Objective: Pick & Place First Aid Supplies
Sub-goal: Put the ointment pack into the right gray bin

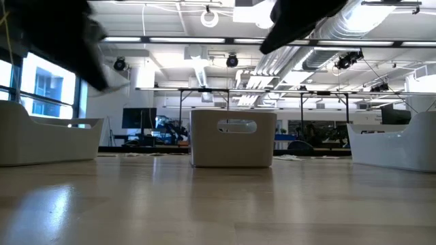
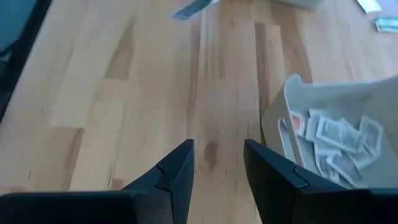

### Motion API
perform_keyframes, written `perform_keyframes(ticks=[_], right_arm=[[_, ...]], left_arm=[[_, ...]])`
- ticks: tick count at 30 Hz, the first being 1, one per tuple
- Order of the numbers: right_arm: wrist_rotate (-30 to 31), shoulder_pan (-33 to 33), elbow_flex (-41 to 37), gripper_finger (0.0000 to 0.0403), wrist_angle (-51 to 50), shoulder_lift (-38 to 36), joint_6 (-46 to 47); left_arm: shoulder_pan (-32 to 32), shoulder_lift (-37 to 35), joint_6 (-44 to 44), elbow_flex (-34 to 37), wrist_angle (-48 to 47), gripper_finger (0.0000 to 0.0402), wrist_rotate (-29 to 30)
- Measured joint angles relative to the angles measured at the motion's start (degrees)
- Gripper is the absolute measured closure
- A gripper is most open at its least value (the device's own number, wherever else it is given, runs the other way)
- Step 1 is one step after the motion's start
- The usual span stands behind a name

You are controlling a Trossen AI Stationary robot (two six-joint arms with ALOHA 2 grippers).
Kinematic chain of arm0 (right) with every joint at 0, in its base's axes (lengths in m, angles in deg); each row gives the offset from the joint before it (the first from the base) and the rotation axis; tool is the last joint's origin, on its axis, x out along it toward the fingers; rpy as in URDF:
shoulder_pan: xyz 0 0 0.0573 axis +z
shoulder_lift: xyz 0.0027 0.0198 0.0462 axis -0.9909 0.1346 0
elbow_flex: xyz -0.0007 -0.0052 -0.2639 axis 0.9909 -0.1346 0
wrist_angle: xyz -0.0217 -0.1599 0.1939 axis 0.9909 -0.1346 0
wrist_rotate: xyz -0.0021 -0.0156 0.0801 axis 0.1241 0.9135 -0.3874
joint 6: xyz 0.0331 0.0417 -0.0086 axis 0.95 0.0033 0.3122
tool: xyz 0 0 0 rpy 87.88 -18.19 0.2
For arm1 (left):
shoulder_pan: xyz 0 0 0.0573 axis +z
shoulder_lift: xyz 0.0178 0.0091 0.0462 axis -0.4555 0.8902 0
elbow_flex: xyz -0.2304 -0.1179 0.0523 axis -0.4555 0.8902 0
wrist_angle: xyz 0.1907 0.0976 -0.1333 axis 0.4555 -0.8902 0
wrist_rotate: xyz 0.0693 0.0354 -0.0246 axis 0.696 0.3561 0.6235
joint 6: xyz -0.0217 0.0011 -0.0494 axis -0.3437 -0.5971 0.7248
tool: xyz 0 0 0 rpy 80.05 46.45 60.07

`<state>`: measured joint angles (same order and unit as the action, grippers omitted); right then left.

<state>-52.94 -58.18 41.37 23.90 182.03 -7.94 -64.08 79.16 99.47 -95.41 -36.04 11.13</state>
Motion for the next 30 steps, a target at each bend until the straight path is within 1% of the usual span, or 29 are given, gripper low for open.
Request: perform_keyframes(ticks=[3,6,9,13,15,20,24,30], right_arm=[[3.5,2.2,0.0,0.0270,-2.3,0.0,2.9],[7.0,4.4,0.0,0.0270,-4.8,0.0,6.4],[9.5,6.5,0.0,0.0270,-7.0,0.0,9.9],[12.4,9.2,0.0,0.0270,-8.7,0.0,14.5],[14.7,10.3,0.0,0.0270,-8.9,0.1,16.0],[19.8,12.5,0.0,0.0270,-8.8,0.9,18.7],[20.3,13.1,0.0,0.0270,-9.2,1.3,20.5],[19.5,13.1,0.0,0.0270,-9.4,1.4,20.6]], left_arm=[[6.8,-1.0,-11.7,0.0,3.7,0.0401,-2.1],[13.9,-1.2,-22.2,-0.8,6.3,0.0401,-5.9],[19.6,-1.2,-30.8,-3.9,6.4,0.0401,-9.0],[25.5,-1.2,-40.9,-7.9,6.4,0.0401,-10.4],[28.6,-1.0,-44.9,-9.3,8.3,0.0401,-12.0],[35.9,3.4,-51.3,-10.9,13.4,0.0401,-17.4],[40.1,8.3,-53.4,-11.6,16.4,0.0401,-19.5],[43.8,14.1,-53.7,-11.9,18.7,0.0401,-19.6]])
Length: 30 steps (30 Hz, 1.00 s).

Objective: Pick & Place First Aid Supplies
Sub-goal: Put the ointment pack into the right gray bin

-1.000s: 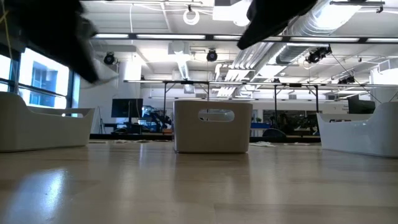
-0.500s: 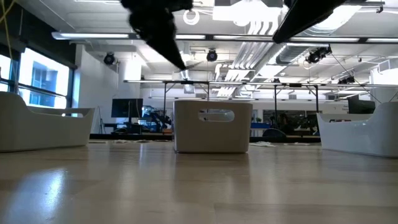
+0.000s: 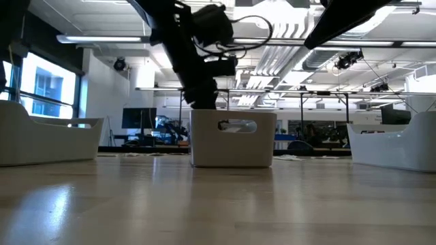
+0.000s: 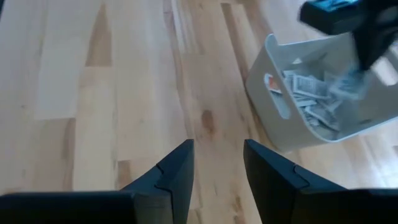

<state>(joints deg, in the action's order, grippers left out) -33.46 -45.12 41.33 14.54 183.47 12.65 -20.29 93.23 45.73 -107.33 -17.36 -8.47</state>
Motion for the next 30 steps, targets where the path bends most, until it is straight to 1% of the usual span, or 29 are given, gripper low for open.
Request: perform_keyframes(ticks=[2,8,13,17,30], right_arm=[[0.0,-0.1,0.0,0.0270,-0.1,0.0,-0.3],[0.3,-1.4,0.0,0.0270,-0.8,0.0,-0.8],[0.2,-2.8,0.0,0.0270,-0.7,0.0,-1.1],[-0.2,-3.6,0.0,0.0270,-0.7,0.0,-1.2],[-0.5,-3.8,0.0,0.0270,-0.7,0.0,-1.2]], left_arm=[[0.4,1.2,-0.2,0.0,1.0,0.0401,-0.4],[0.1,3.7,-2.3,0.0,3.0,0.0401,-5.5],[-0.1,6.8,-2.6,0.1,2.6,0.0401,-5.3],[0.0,7.9,-2.6,0.0,3.0,0.0401,-5.1],[0.4,8.1,-3.2,0.0,2.1,0.0401,-3.5]])
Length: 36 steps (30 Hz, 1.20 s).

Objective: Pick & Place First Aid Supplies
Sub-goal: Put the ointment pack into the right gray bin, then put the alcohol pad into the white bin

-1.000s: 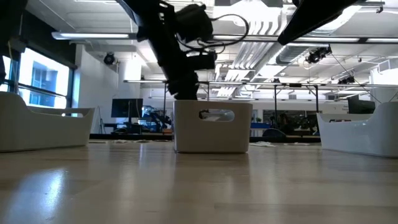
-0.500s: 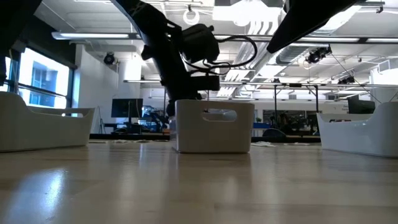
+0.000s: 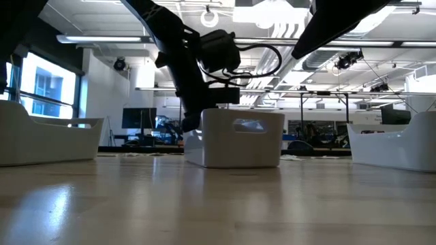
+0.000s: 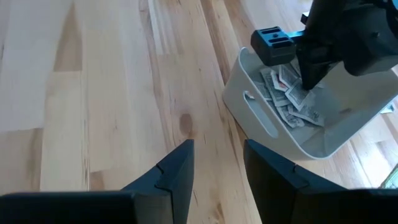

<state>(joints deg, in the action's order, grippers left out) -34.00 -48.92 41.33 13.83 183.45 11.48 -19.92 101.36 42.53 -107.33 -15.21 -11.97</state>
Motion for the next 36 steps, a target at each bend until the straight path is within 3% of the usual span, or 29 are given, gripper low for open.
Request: perform_keyframes(ticks=[7,15,22,30,36], right_arm=[[0.0,0.0,0.0,0.0270,0.0,0.0,0.2],[-0.4,0.0,0.0,0.0270,-0.4,0.0,0.6],[-0.9,0.0,0.0,0.0270,-4.4,0.0,1.1],[-0.6,-0.8,0.0,0.0270,-6.3,-0.1,-0.7],[-0.3,-1.6,0.0,0.0270,-6.7,-0.1,-3.0]], left_arm=[[0.0,-0.8,-1.4,-3.0,-0.7,0.0370,1.2],[-0.6,-1.9,-2.3,-9.2,-12.4,0.0293,0.8],[-3.4,-8.1,3.7,-9.7,-21.4,0.0287,0.8],[-11.2,-17.2,11.6,-4.0,-26.4,0.0287,1.3],[-22.0,-22.3,19.3,0.0,-26.6,0.0287,1.8]])
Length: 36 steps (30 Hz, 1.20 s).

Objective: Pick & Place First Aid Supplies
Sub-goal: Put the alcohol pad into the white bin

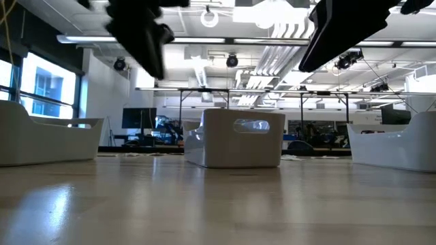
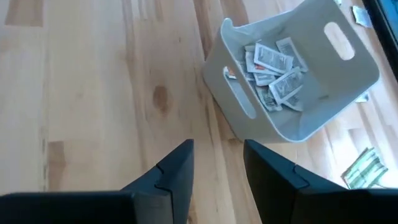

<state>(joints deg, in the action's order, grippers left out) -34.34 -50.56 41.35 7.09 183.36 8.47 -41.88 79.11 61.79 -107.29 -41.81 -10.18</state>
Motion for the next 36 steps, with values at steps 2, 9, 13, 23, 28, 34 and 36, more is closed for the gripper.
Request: perform_keyframes(ticks=[2,9,13,23,28,34,36], right_arm=[[0.5,-0.4,0.0,0.0270,0.0,0.0,-1.1],[1.4,-1.2,0.0,0.0270,-0.5,0.0,-2.5],[1.3,-1.3,0.0,0.0270,-0.5,0.0,-2.6],[-0.7,-1.3,0.0,0.0270,0.6,0.0,1.0],[-5.0,-1.3,0.0,0.0270,0.6,0.0,0.3],[-7.4,-1.3,0.0,0.0270,0.6,0.0,0.2],[-7.9,-1.2,0.0,0.0270,0.6,0.0,0.2]], left_arm=[[-3.4,-0.1,2.6,0.2,-2.5,0.0287,-2.4],[-14.3,0.2,14.9,0.2,-3.3,0.0287,-7.3],[-20.0,0.5,25.0,0.2,-3.8,0.0287,-11.0],[-32.8,0.5,65.1,8.3,5.6,0.0287,-21.1],[-36.2,0.5,83.4,15.2,15.7,0.0287,-19.7],[-38.2,0.5,99.0,20.3,17.5,0.0287,-17.0],[-39.0,0.5,101.9,21.1,17.6,0.0287,-16.8]])
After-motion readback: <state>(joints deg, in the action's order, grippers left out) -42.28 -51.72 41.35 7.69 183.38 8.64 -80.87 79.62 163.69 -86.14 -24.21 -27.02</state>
